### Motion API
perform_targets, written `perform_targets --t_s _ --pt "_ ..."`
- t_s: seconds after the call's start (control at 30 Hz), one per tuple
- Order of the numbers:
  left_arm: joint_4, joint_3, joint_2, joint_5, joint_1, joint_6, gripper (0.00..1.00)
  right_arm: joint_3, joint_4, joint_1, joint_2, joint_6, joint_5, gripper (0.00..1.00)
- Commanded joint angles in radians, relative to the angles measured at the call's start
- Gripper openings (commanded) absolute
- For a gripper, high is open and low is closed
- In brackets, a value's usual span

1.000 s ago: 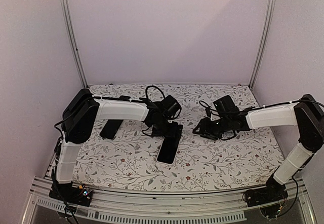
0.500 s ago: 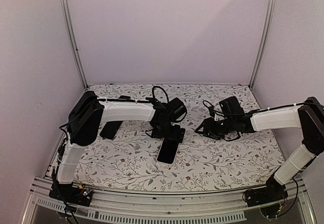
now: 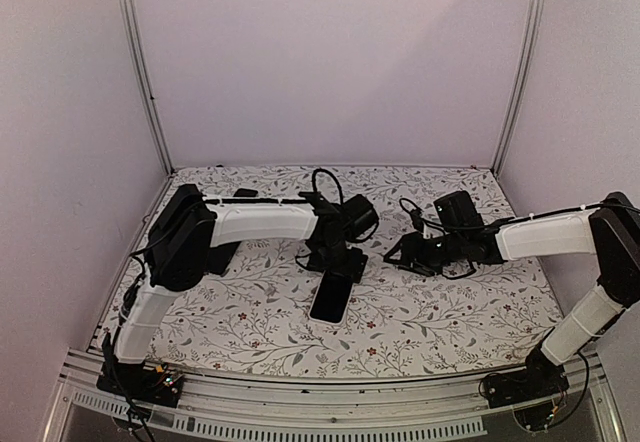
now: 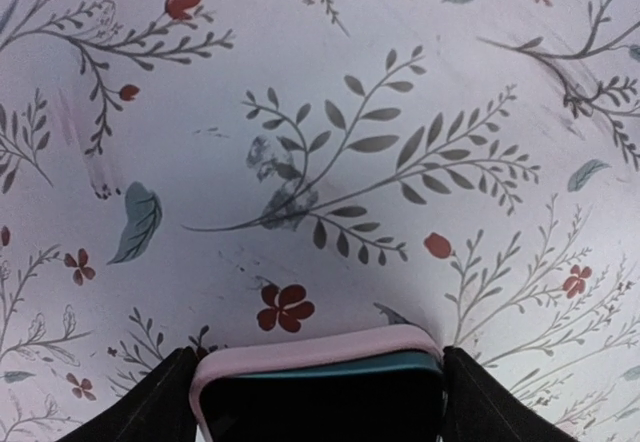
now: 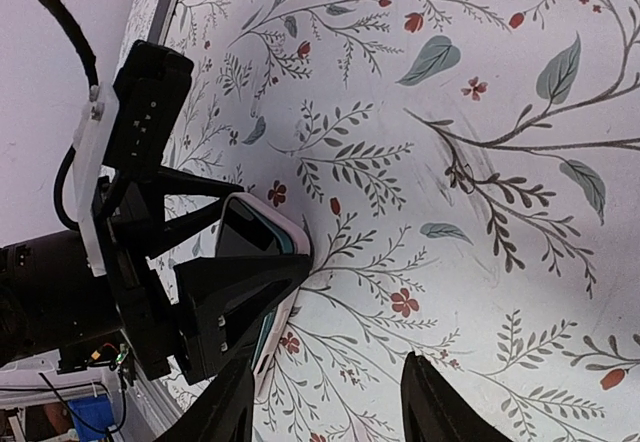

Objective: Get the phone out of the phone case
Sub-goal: Pick up the phone with the phone case from the center of the board.

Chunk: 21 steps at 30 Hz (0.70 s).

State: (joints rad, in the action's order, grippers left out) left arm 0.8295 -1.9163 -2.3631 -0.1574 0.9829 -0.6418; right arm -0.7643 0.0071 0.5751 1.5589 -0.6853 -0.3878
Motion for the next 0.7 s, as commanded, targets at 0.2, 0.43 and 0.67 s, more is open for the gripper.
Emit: perform_targets --t_s 0.2,0.43,0.67 --pt "-0.164 0.152 0.073 0.165 -0.047 0.017 0.58 0.008 0.021 -0.005 0.008 0.033 -0.078 0.53" --pt "-0.506 0.422 0.210 0.464 -0.146 -0.083 0.53 -0.033 0.019 0.039 0.045 0.047 -0.109 0.53" --pt "-0.797 0.624 0.278 0.632 -0.210 -0.215 0.52 -0.123 0.050 0.119 0.140 0.006 -0.107 0.53"
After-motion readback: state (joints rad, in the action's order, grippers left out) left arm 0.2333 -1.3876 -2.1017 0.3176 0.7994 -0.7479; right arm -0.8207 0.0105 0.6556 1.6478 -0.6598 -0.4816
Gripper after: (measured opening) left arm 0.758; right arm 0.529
